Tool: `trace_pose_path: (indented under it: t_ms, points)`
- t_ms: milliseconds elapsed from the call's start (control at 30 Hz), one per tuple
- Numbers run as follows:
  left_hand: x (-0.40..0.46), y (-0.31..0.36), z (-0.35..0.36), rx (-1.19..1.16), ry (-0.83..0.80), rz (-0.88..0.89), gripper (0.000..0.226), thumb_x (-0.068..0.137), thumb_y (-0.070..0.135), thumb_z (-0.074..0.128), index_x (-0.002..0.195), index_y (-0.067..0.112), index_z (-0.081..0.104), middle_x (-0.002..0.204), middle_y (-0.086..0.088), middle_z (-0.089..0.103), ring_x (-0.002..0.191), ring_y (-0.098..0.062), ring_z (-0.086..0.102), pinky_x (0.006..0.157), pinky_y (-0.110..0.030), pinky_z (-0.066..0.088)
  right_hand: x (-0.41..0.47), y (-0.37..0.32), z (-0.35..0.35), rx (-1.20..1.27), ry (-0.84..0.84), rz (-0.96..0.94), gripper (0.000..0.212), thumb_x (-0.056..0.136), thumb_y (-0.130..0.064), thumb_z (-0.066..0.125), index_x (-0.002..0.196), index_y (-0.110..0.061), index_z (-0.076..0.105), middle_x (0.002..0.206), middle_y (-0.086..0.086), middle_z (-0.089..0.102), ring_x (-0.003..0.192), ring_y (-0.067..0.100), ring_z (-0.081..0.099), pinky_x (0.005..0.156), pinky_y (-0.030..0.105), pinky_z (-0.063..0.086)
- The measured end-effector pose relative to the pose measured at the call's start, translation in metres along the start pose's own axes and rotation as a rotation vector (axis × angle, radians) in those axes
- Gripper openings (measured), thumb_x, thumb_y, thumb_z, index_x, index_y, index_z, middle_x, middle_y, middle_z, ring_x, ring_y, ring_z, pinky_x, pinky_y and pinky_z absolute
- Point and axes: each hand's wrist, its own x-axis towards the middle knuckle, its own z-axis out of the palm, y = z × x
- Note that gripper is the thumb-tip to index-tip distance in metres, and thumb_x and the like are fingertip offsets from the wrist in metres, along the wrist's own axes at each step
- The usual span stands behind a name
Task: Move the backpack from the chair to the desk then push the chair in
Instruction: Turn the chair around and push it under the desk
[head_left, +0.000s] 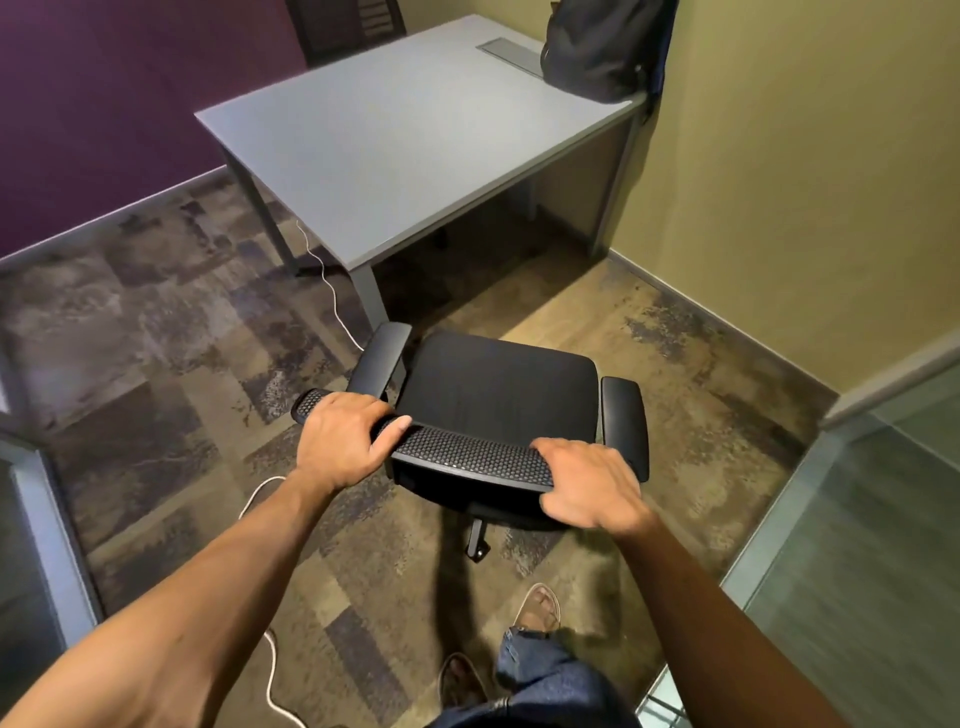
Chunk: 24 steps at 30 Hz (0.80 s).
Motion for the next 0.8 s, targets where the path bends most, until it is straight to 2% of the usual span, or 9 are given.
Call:
trace_pose_path:
  t_ms: [367,433,500,633,800]
  points:
    - [0.063,0.007,0.018,0.018,0.033,-0.026,0.044,0.098,0.045,0.035,0.084,0.020,0.068,0.078,0.001,0.067,0.080,-0.025,0.064,0.081,-0.038,0.043,0.047,0.045,-0.022,-0.025,-0.009,-0.006,0.043,0.061,-0.037,0.052,0.104,-0.028,0.054,0.103,-0.002,0.070,0.091,0.028,0.065,0.067,0.034,0.040]
    - [0.073,0.012,0.021,0.003,0.041,-0.034,0.044,0.098,0.044,0.036,0.086,0.019,0.070,0.079,0.000,0.068,0.081,-0.026,0.064,0.081,-0.038,0.044,0.058,0.056,-0.026,-0.026,-0.014,-0.016,0.046,0.060,-0.037,0.052,0.104,-0.028,0.054,0.103,-0.003,0.070,0.091,0.028,0.066,0.068,0.034,0.044]
    - [0.085,0.018,0.025,-0.014,0.047,-0.045,0.044,0.098,0.043,0.036,0.087,0.018,0.070,0.080,-0.001,0.069,0.081,-0.027,0.064,0.081,-0.039,0.043,0.068,0.070,-0.030,-0.019,-0.006,-0.027,0.047,0.058,-0.037,0.052,0.103,-0.027,0.055,0.101,-0.003,0.070,0.090,0.028,0.066,0.068,0.036,0.048]
    - [0.113,0.036,0.029,-0.037,0.038,-0.106,0.049,0.098,0.046,0.034,0.088,0.016,0.072,0.082,-0.003,0.070,0.084,-0.030,0.064,0.084,-0.040,0.044,0.089,0.103,-0.044,-0.028,0.007,-0.057,0.040,0.058,-0.036,0.053,0.097,-0.027,0.054,0.091,-0.001,0.071,0.082,0.029,0.066,0.061,0.034,0.041]
    - [0.142,0.061,0.036,-0.030,0.032,-0.179,0.057,0.097,0.052,0.030,0.086,0.016,0.073,0.081,-0.004,0.071,0.082,-0.031,0.064,0.083,-0.040,0.044,0.117,0.144,-0.060,-0.099,-0.017,-0.088,0.047,0.059,-0.037,0.053,0.105,-0.029,0.057,0.093,-0.004,0.072,0.084,0.026,0.067,0.062,0.033,0.040]
